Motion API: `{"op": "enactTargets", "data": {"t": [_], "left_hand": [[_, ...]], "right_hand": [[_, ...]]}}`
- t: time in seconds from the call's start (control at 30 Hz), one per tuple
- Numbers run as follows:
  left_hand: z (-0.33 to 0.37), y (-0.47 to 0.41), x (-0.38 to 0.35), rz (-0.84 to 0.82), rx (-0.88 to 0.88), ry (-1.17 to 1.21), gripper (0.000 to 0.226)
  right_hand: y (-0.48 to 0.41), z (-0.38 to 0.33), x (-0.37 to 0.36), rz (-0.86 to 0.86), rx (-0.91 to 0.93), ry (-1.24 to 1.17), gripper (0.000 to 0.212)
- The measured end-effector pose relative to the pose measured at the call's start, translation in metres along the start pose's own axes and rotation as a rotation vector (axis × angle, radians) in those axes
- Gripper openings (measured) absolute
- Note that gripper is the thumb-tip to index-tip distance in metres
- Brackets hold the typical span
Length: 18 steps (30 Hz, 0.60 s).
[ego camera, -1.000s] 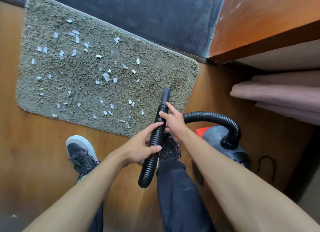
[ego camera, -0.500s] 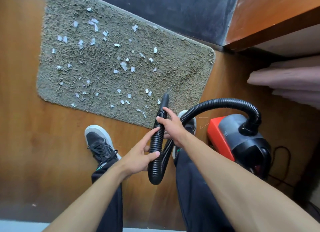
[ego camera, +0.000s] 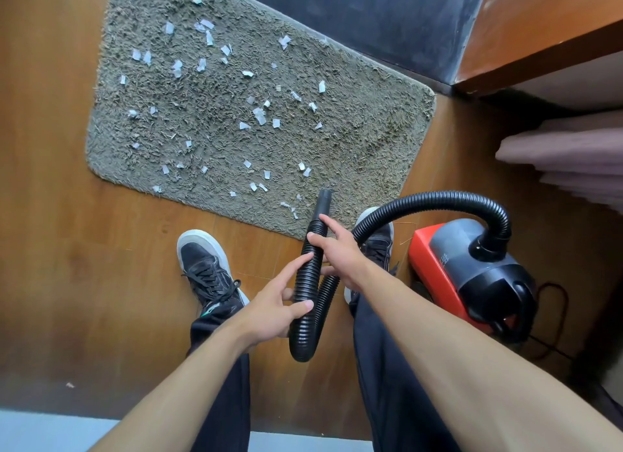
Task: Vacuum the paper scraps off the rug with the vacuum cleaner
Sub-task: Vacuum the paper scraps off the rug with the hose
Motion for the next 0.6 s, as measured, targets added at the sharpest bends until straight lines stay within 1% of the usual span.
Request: {"op": "enactTargets", "data": {"t": [0.17, 0.27, 0.37, 0.6], "left_hand": [[-0.003, 0.006, 0.005, 0.016, -0.015, 0.048, 0.07], [-0.001, 0.004, 0.007, 0.014, -0.018, 0.048, 0.07], [-0.001, 0.003, 0.003, -0.012, -0.01, 0.028, 0.07], [-0.019, 0.015, 0.002, -0.012, 0.004, 0.06, 0.071]], "right_hand": [[0.0, -0.004, -0.013, -0.021, 0.024, 0.044, 0.06], [0.0, -0.004, -0.014, -0.003, 0.032, 0.02, 0.06], [0.002, 0.003, -0.009, 0.024, 0.0, -0.008, 0.059], [0.006, 0.018, -0.015, 0.013, -0.049, 0.059, 0.059]]}}
Point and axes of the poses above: each hand's wrist, its own y-axis away from the middle knuckle, its own x-axis out of the back of the hand, z = x × y, the point moved 6 cm from there along -y, towards the middle knuckle, and after that the axes turned 10 degrees about -y, right-handed, at the moved point
